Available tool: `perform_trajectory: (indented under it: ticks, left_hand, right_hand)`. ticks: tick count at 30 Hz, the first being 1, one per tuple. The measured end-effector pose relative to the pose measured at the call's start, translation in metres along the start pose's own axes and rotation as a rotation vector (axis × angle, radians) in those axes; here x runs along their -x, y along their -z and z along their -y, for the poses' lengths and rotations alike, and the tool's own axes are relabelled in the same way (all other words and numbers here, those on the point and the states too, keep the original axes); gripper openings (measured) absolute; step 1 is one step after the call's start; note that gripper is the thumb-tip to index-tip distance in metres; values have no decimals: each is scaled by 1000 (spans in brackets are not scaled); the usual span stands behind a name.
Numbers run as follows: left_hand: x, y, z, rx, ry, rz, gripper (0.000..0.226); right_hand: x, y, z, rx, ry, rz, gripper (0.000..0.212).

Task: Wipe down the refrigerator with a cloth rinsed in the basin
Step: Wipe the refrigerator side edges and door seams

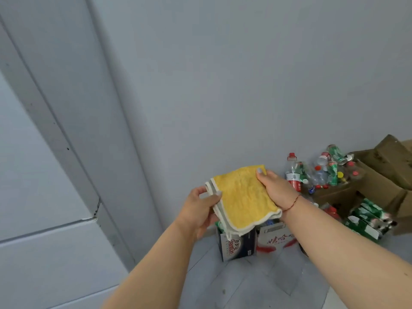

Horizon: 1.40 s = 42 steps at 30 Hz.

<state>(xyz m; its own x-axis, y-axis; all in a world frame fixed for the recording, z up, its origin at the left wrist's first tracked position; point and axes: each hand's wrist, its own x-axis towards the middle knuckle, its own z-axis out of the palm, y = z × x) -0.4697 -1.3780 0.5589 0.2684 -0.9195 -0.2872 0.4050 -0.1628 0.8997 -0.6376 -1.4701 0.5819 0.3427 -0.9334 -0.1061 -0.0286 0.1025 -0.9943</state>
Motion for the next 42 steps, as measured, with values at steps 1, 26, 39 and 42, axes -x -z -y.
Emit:
perform_trajectory:
  ticks: [1, 26, 39, 42]
  left_hand:
    - [-7, -1, -1, 29, -21, -46, 41]
    - [-91, 68, -110, 570, -304, -269, 33]
    - [-144, 77, -172, -1852, -509, -1377, 19]
    - [-147, 61, -175, -1933, -490, -1317, 11]
  right_hand:
    - [-7, 7, 3, -208, -31, 91, 39]
    - [-128, -205, 17, -1078, -566, 612, 69]
    - [-169, -221, 81, -896, -568, 899, 55]
    - [-180, -219, 85, -913, -696, 959, 53]
